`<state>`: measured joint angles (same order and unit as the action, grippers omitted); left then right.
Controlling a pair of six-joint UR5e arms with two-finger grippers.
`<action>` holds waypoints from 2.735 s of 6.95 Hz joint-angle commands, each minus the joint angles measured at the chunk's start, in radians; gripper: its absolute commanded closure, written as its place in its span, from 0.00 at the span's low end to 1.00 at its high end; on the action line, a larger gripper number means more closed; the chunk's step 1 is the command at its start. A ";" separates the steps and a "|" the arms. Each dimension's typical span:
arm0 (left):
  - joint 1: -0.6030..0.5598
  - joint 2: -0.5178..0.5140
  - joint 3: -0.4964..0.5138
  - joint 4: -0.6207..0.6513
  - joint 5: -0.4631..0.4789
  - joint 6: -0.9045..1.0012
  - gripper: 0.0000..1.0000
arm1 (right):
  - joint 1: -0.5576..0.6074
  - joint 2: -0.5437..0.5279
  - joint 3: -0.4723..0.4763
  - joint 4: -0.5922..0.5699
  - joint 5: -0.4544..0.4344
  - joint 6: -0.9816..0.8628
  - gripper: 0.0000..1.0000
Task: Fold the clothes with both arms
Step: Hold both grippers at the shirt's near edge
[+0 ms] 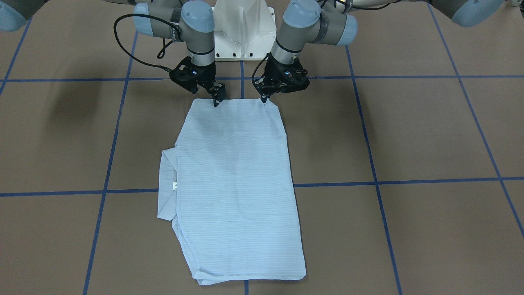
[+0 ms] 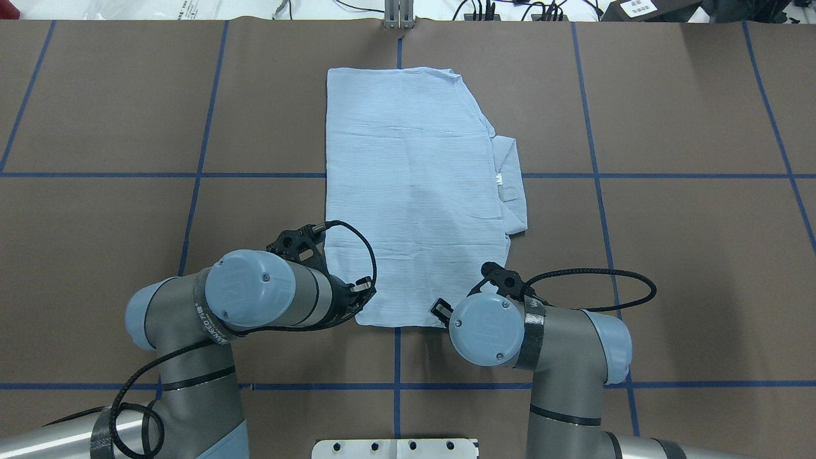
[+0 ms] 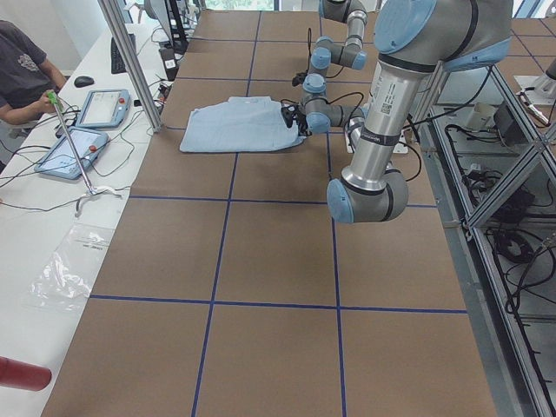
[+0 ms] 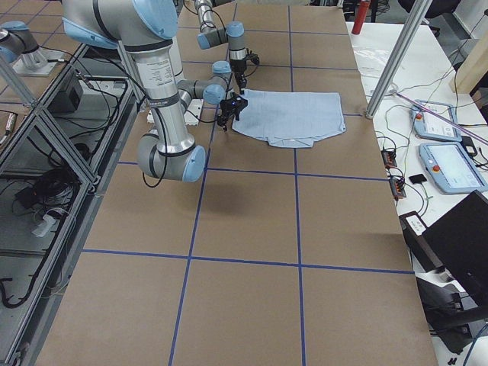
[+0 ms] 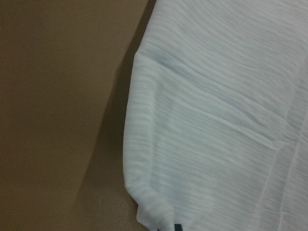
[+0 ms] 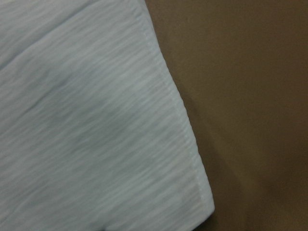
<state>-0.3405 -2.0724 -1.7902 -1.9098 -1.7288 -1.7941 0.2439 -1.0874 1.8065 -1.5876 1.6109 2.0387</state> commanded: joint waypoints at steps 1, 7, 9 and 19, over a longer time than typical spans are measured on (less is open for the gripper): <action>0.000 0.000 0.000 0.000 0.000 0.001 1.00 | -0.002 0.001 0.001 0.000 0.000 0.000 0.02; 0.001 0.000 0.002 0.000 0.000 -0.004 1.00 | 0.011 0.006 -0.001 0.000 -0.017 0.000 0.02; 0.001 0.000 0.002 0.000 0.000 -0.002 1.00 | 0.017 0.003 -0.002 0.000 -0.017 0.000 0.02; 0.000 -0.002 0.009 -0.002 0.000 -0.001 1.00 | 0.021 0.018 0.036 0.002 -0.009 0.003 1.00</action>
<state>-0.3405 -2.0731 -1.7810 -1.9113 -1.7288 -1.7906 0.2639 -1.0693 1.8274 -1.5858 1.6035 2.0368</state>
